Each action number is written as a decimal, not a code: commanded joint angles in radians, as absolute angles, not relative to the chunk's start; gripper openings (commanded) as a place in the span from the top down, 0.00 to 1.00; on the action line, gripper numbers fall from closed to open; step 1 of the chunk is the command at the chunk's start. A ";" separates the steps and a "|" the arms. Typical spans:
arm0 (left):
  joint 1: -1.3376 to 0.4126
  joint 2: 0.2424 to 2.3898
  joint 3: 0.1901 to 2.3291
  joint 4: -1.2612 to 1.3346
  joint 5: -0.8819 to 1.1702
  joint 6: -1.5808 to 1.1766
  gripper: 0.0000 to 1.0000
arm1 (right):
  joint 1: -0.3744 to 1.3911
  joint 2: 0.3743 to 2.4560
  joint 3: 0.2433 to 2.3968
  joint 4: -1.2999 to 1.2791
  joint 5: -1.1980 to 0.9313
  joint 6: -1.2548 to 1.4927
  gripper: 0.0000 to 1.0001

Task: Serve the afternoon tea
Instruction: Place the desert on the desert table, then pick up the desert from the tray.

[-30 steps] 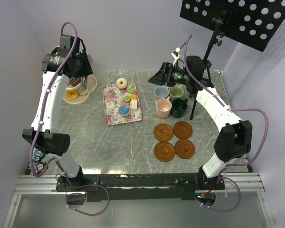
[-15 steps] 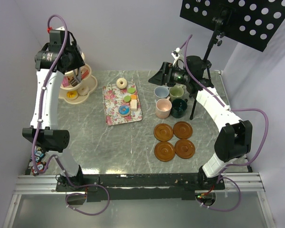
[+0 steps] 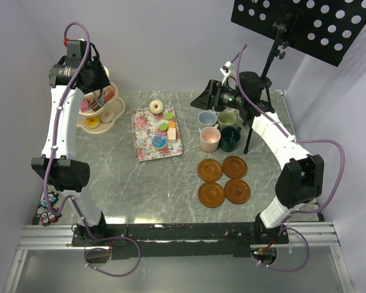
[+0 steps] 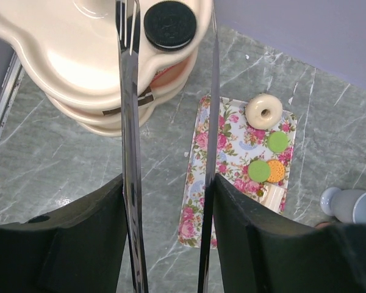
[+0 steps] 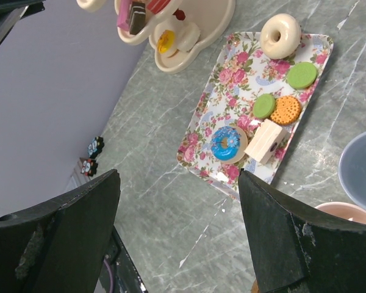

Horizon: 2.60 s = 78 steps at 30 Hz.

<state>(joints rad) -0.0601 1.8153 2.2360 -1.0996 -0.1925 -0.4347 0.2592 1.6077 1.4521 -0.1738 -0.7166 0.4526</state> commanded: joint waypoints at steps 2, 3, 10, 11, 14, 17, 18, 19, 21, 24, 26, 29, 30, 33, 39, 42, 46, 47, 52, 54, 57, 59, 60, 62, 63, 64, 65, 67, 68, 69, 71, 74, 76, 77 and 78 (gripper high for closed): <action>-0.058 1.784 2.229 -1.046 -0.210 -0.426 0.41 | 0.252 1.603 1.483 -0.152 -0.741 0.453 0.16; -0.058 1.781 2.226 -1.046 -0.210 -0.428 0.41 | 0.252 1.603 1.483 -0.150 -0.741 0.453 0.16; -0.124 1.715 2.175 -0.957 -0.233 -0.387 0.48 | 0.252 1.598 1.480 -0.152 -0.736 0.449 0.16; -0.141 1.713 2.180 -0.954 -0.242 -0.382 0.48 | 0.252 1.597 1.480 -0.155 -0.735 0.449 0.16; -0.208 1.707 2.178 -0.936 -0.259 -0.371 0.48 | 0.252 1.592 1.479 -0.156 -0.727 0.446 0.16; -0.265 1.716 2.122 -0.917 -0.226 -0.385 0.48 | 0.252 1.574 1.473 -0.167 -0.686 0.439 0.16; -0.278 1.724 2.094 -0.910 -0.201 -0.400 0.49 | 0.252 1.562 1.464 -0.161 -0.655 0.437 0.16; -0.290 1.732 2.056 -0.896 -0.180 -0.411 0.49 | 0.252 1.546 1.454 -0.155 -0.637 0.433 0.16; -0.313 1.746 1.993 -0.861 -0.155 -0.422 0.49 | 0.252 1.528 1.451 -0.158 -0.608 0.423 0.16; -0.324 1.805 1.977 -0.859 -0.103 -0.431 0.48 | 0.250 1.511 1.450 -0.166 -0.598 0.414 0.16; -0.331 1.844 1.983 -0.854 -0.091 -0.423 0.48 | 0.250 1.511 1.450 -0.172 -0.598 0.410 0.16; -0.331 1.894 1.993 -0.839 -0.075 -0.407 0.48 | 0.247 1.511 1.450 -0.173 -0.600 0.407 0.16; -0.331 1.907 1.999 -0.838 -0.075 -0.402 0.48 | 0.247 1.509 1.451 -0.175 -0.600 0.407 0.16; -0.331 1.963 2.019 -0.851 -0.061 -0.382 0.46 | 0.245 1.513 1.453 -0.169 -0.609 0.408 0.16; -0.333 2.020 2.003 -0.830 -0.054 -0.370 0.44 | 0.241 1.514 1.453 -0.161 -0.620 0.410 0.16; -0.333 2.066 2.045 -0.851 -0.057 -0.362 0.43 | 0.236 1.511 1.448 -0.160 -0.623 0.410 0.16; -0.334 2.112 2.068 -0.847 -0.054 -0.357 0.42 | 0.227 1.508 1.442 -0.158 -0.632 0.410 0.16; -0.333 2.120 2.068 -0.842 -0.049 -0.354 0.41 | 0.227 1.509 1.440 -0.158 -0.634 0.411 0.16; -0.341 2.164 2.092 -0.853 -0.063 -0.341 0.40 | 0.222 1.509 1.437 -0.152 -0.643 0.416 0.16; -0.344 2.169 2.098 -0.853 -0.071 -0.333 0.40 | 0.221 1.509 1.434 -0.150 -0.644 0.419 0.16; -0.344 2.171 2.095 -0.850 -0.075 -0.330 0.38 | 0.219 1.511 1.428 -0.146 -0.647 0.420 0.16; -0.345 2.174 2.097 -0.847 -0.075 -0.330 0.37 | 0.216 1.511 1.425 -0.144 -0.649 0.422 0.16; -0.345 2.177 2.094 -0.844 -0.074 -0.328 0.37 | 0.216 1.511 1.424 -0.143 -0.650 0.423 0.16; -0.347 2.180 2.094 -0.841 -0.078 -0.327 0.36 | 0.215 1.511 1.422 -0.140 -0.655 0.425 0.16; -0.348 2.183 2.097 -0.841 -0.083 -0.325 0.36 | 0.215 1.512 1.422 -0.140 -0.655 0.425 0.16; -0.348 2.192 2.100 -0.842 -0.084 -0.327 0.35 | 0.213 1.513 1.422 -0.141 -0.657 0.426 0.16; -0.350 2.198 2.102 -0.842 -0.090 -0.324 0.35 | 0.213 1.513 1.422 -0.140 -0.658 0.426 0.16; -0.354 2.207 2.112 -0.845 -0.098 -0.325 0.35 | 0.212 1.516 1.422 -0.141 -0.660 0.428 0.16; -0.356 2.213 2.115 -0.847 -0.101 -0.325 0.35 | 0.212 1.516 1.422 -0.141 -0.661 0.428 0.16; -0.357 2.217 2.118 -0.847 -0.104 -0.325 0.35 | 0.212 1.517 1.424 -0.140 -0.661 0.428 0.16; -0.360 2.224 2.126 -0.845 -0.109 -0.325 0.35 | 0.212 1.517 1.424 -0.140 -0.663 0.428 0.16; -0.364 2.238 2.134 -0.845 -0.109 -0.325 0.35 | 0.210 1.520 1.425 -0.140 -0.666 0.431 0.16; -0.364 2.247 2.137 -0.847 -0.112 -0.327 0.36 | 0.209 1.525 1.427 -0.138 -0.667 0.433 0.16; -0.364 2.250 2.137 -0.847 -0.112 -0.327 0.36 | 0.207 1.525 1.428 -0.137 -0.667 0.434 0.16; -0.364 2.250 2.140 -0.847 -0.112 -0.327 0.37 | 0.207 1.523 1.428 -0.138 -0.667 0.434 0.16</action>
